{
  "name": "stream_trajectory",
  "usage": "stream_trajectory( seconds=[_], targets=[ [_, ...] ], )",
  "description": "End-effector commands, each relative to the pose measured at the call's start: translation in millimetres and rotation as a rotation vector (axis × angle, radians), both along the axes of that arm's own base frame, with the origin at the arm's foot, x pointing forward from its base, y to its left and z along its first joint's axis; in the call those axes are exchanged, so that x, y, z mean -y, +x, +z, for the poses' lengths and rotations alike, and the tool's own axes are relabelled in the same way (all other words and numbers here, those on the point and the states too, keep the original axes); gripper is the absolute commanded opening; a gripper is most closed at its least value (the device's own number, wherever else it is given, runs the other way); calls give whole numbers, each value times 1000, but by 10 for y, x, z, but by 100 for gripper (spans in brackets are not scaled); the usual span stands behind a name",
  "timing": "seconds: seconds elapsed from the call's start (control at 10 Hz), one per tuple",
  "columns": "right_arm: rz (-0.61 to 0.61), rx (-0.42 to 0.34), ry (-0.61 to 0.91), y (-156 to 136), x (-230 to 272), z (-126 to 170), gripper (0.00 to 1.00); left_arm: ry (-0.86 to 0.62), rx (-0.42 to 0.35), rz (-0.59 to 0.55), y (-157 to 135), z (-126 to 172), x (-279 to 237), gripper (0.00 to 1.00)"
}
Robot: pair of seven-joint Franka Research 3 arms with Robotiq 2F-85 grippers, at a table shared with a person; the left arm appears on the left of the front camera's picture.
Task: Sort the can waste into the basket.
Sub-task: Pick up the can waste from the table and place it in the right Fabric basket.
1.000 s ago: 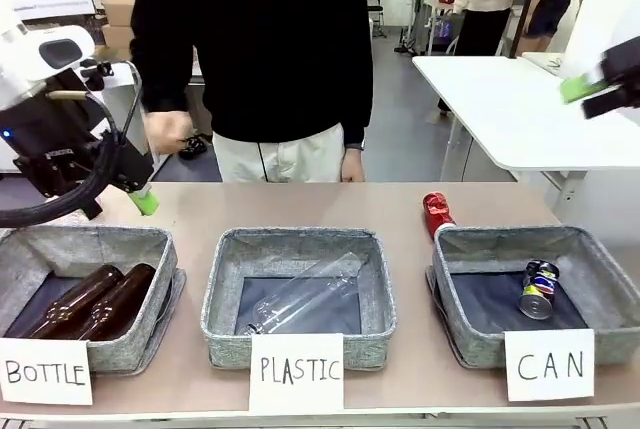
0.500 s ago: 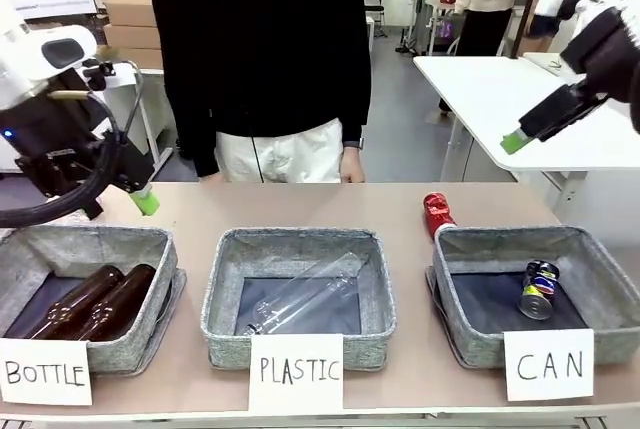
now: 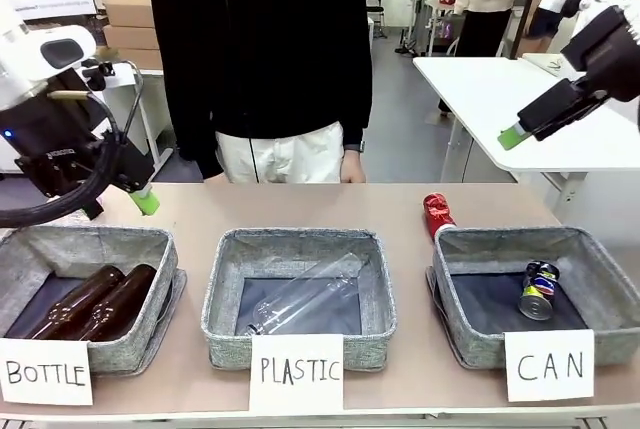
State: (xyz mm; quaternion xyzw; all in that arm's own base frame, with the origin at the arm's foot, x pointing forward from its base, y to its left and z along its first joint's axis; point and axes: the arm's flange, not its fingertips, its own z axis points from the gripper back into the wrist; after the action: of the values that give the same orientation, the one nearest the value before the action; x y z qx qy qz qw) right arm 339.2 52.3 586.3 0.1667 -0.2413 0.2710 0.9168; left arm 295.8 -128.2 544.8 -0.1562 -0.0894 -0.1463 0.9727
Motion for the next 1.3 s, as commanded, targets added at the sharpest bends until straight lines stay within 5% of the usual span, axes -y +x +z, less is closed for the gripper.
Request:
stream_trajectory(
  seconds=[0.0,0.6,0.9,1.1,1.2],
  targets=[
    [10,3,-7,-56,35,41,100,-10,10,-12,6,-8,-16,100],
    [11,12,-3,-49,14,48,100,-10,10,-12,6,-8,-16,100],
    [-391,-176,-312,1388,-797,-713,100,-10,10,-12,6,-8,-16,100],
    [-555,-112,-491,1702,-794,-1033,100,-10,10,-12,6,-8,-16,100],
    [-480,-51,-520,1629,-750,-979,100,-10,10,-12,6,-8,-16,100]
  ],
)
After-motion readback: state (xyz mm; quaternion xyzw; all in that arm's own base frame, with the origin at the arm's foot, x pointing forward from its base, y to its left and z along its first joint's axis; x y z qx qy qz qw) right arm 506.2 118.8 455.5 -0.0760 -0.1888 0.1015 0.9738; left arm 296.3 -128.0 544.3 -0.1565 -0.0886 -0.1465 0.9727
